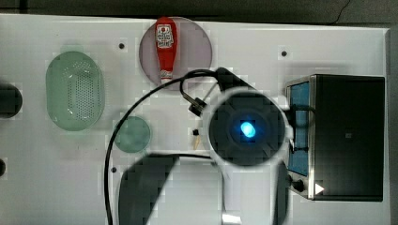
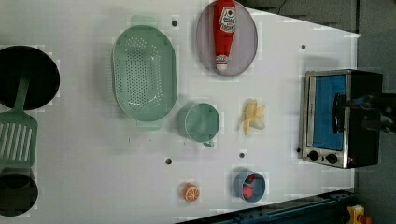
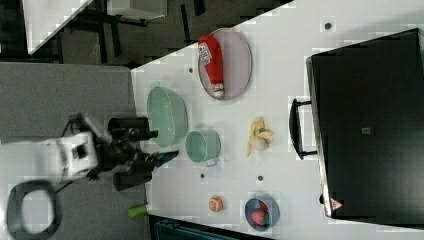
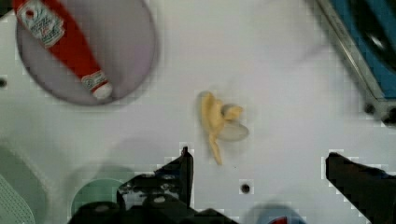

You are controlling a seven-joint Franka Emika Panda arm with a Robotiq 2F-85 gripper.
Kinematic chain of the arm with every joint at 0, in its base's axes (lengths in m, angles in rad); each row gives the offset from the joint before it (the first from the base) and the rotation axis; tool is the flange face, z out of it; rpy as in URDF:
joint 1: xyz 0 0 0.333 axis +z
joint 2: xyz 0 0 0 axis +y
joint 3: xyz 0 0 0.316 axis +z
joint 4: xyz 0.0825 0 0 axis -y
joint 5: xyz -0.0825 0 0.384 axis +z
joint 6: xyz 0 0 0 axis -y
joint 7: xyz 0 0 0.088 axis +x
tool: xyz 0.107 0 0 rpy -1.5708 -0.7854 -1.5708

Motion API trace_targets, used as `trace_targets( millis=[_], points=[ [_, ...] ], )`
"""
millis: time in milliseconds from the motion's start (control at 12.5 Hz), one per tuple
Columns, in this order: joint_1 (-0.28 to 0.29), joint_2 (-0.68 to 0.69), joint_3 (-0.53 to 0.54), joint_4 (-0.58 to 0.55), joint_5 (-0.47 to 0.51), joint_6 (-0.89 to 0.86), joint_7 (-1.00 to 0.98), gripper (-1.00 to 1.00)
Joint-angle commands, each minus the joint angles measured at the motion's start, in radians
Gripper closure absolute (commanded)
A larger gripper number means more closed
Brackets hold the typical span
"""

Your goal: Pick Banana and place it in mug.

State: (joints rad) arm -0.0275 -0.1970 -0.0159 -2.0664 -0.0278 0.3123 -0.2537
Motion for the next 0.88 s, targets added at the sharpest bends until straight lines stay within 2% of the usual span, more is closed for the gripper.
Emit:
trace_targets(
  millis=[80,240,480,640,880],
  points=[
    [0.004,0.107,0.001,-0.078,0.0,0.083,-0.271,-1.0],
    [0.004,0.186,0.004,-0.092,0.0,0.154,-0.423,-1.0],
    [0.004,0.307,0.005,-0.121,0.0,0.263,-0.754,-1.0],
    [0.004,0.381,0.005,-0.152,0.0,0.384,-0.85,-1.0],
    [0.004,0.466,0.011,-0.208,0.0,0.529,-0.858,-1.0]
  ],
)
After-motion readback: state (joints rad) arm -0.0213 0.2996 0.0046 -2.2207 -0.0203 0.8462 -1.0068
